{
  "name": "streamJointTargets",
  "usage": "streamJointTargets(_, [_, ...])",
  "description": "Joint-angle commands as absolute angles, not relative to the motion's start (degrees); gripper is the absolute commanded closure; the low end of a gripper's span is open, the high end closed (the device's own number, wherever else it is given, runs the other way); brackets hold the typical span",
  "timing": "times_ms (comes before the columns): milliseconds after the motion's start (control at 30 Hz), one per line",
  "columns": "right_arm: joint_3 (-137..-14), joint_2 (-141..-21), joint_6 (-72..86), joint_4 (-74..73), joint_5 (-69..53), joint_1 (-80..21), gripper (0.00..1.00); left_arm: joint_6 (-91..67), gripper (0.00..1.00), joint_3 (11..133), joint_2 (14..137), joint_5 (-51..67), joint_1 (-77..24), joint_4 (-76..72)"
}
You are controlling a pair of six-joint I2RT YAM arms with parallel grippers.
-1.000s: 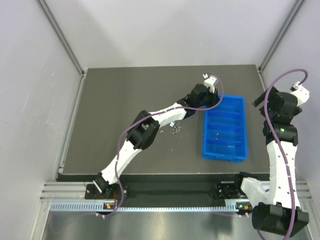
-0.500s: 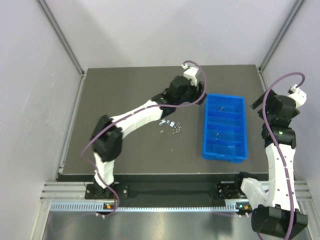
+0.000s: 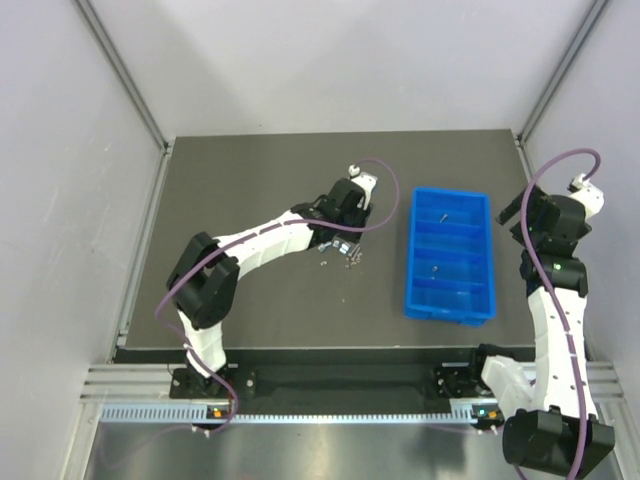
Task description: Sort the screws and nuts into containers
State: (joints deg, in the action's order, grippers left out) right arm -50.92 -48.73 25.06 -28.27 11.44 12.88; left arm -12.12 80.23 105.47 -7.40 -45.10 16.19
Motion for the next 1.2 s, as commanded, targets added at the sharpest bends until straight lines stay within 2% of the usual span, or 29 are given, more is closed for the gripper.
streamJointTargets(0, [-49.8,-47.5,24.5,-25.9,11.2,12.8,0.00,-9.8,0.58,80.9,106.3,-8.5,-45.3,16.7])
streamJointTargets(200, [-49.3,-47.8,24.4,-26.1,11.6,12.7,0.00,-9.9,0.68,83.1,111.1,-8.2,-45.4,19.9])
streamJointTargets(800, [-49.0,-49.1,24.5,-25.8,12.0,12.8,0.00,-10.3,0.70,84.6,117.0,-5.8,-45.4,19.2])
streamJointTargets(1167, [-48.8,-48.8,24.3,-25.8,12.6,12.8,0.00,-9.8,0.76,85.8,120.0,-6.9,-45.7,21.2])
